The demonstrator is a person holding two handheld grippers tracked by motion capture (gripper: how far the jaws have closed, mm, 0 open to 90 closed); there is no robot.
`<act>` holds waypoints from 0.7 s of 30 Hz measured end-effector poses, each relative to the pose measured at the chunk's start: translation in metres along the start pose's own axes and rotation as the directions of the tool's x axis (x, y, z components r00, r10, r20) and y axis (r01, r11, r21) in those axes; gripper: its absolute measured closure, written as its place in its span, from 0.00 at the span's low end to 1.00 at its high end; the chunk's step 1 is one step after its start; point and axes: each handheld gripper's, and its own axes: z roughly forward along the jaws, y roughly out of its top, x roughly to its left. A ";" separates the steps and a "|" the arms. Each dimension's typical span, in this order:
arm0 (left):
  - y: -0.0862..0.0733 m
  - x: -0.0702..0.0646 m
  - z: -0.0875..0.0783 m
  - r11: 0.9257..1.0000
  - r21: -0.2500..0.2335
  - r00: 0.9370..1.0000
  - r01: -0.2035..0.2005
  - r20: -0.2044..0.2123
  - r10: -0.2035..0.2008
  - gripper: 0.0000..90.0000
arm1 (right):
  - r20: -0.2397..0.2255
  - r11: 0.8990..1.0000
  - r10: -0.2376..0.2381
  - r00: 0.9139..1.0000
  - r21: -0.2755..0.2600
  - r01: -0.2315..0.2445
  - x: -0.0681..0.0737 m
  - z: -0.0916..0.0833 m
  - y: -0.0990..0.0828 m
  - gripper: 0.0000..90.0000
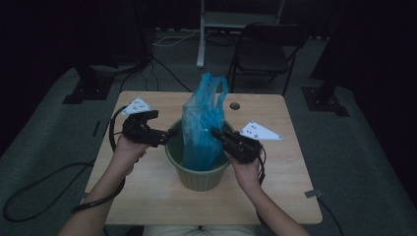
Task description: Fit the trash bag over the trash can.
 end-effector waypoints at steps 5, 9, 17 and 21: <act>0.006 -0.007 -0.010 1.000 -0.018 1.000 0.011 0.000 -0.011 0.00 | 0.022 1.000 -0.029 0.999 -0.005 0.029 0.001 -0.002 0.001 0.97; 0.011 -0.012 -0.016 0.999 -0.037 0.998 0.013 0.063 -0.011 0.00 | 0.030 0.999 -0.040 0.999 -0.006 0.040 0.002 -0.002 0.000 0.97; 0.018 -0.009 0.009 0.998 0.043 0.978 0.049 0.202 -0.056 0.08 | 0.032 0.999 -0.053 0.998 -0.009 0.053 0.005 0.000 0.000 0.96; 0.016 -0.011 0.018 0.998 0.057 0.961 0.025 0.275 -0.039 0.18 | 0.034 0.999 -0.052 0.998 -0.008 0.052 0.004 -0.001 0.001 0.96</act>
